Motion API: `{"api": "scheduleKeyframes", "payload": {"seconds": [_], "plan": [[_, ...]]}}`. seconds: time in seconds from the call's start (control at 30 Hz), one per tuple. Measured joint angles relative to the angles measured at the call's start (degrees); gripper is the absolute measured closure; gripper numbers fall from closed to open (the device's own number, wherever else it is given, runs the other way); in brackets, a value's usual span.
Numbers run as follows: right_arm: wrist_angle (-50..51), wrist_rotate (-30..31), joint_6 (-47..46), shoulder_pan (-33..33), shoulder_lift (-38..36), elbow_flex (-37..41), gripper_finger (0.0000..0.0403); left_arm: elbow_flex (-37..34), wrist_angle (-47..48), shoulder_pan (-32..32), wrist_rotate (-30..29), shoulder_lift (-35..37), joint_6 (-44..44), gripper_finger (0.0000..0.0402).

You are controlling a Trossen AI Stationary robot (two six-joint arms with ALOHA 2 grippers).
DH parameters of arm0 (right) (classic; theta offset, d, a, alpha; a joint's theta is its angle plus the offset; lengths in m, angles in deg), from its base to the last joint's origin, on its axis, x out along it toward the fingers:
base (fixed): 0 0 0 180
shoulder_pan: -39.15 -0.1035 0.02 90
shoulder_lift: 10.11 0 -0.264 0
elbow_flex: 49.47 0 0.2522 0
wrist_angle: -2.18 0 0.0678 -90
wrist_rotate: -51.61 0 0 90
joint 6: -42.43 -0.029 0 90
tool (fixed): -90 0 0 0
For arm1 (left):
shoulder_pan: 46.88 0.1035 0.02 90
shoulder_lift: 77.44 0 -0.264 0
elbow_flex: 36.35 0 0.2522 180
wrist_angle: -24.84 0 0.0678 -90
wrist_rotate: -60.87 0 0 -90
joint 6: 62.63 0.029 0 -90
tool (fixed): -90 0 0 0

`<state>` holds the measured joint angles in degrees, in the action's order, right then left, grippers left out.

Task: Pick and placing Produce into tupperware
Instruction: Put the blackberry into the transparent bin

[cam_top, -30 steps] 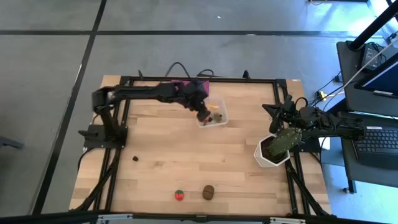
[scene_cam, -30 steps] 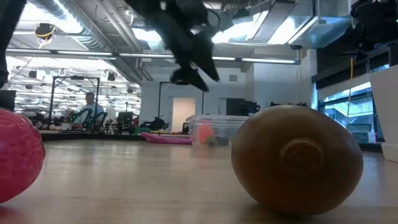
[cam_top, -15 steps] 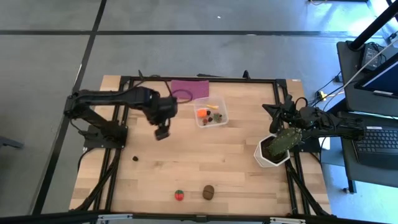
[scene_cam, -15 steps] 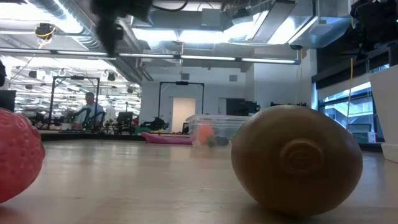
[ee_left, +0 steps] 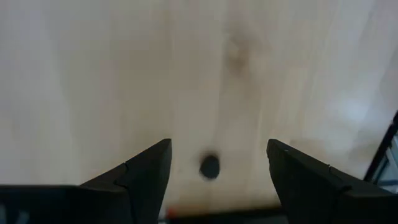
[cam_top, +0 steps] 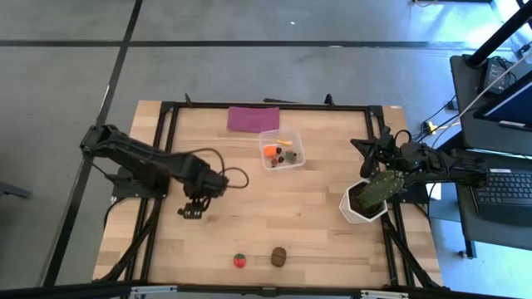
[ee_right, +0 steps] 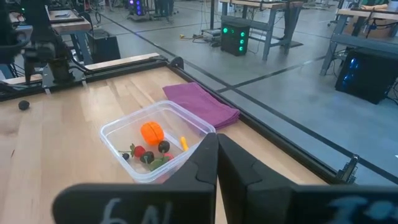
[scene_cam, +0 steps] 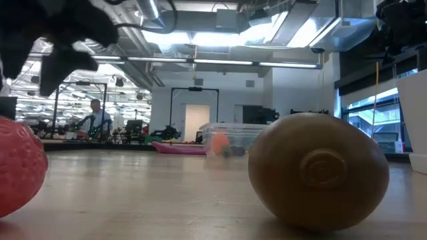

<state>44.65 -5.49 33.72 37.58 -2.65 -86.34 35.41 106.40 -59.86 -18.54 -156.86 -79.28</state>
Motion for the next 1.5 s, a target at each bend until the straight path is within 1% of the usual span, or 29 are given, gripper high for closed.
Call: {"api": "scheduleKeyframes", "payload": {"seconds": [0.1, 0.23, 0.37, 0.53, 0.6, 0.7, 0.83, 0.9, 1.3, 1.4, 1.5], "plan": [[-0.02, 0.0, -0.02, 0.0, 0.0, 0.0, 0.0394, -5.0, -4.42, -2.75, -0.03, 2.16, -2.98, 0.015], [-0.24, 0.0, -0.02, 0.0, 0.0, 0.0, 0.0394, -9.78, -5.43, -6.01, -0.29, 5.52, -6.83, 0.015], [-0.26, 0.02, -0.9, 0.0, 0.0, 0.0, 0.0394, -14.82, -8.62, -9.3, -0.4, 8.09, -10.83, 0.015], [-0.24, 0.04, -1.5, 0.0, 0.0, 0.0, 0.0394, -19.69, -10.17, -13.43, -0.33, 8.68, -13.86, 0.015], [-0.24, 0.04, -1.55, 0.0, 0.0, 0.0, 0.0394, -21.18, -10.71, -14.72, 0.64, 8.68, -14.61, 0.015], [-0.22, 0.04, -1.55, 0.0, 0.0, 0.0, 0.0394, -23.24, -14.26, -16.2, 1.16, 8.68, -15.67, 0.015], [-0.22, 0.05, -1.57, 0.0, 0.0, 0.0, 0.0394, -24.93, -18.24, -17.34, 0.07, 8.65, -16.31, 0.015], [-0.22, 0.04, -1.55, 0.0, 0.0, 0.0, 0.0394, -25.45, -18.28, -17.64, -0.82, 8.65, -16.72, 0.015], [-0.17, 0.07, -1.57, 0.0, 0.0, 0.0, 0.0394, -27.58, -21.07, -18.68, -1.67, 8.55, -17.77, 0.0151], [-0.16, 0.07, -1.57, 0.0, 0.0, 0.0, 0.0394, -27.58, -21.05, -18.68, -2.12, 8.52, -17.77, 0.0161], [-0.15, 0.07, -1.57, 0.0, 0.0, 0.0, 0.0394, -27.58, -21.01, -18.7, -2.47, 8.52, -17.75, 0.018]]}}
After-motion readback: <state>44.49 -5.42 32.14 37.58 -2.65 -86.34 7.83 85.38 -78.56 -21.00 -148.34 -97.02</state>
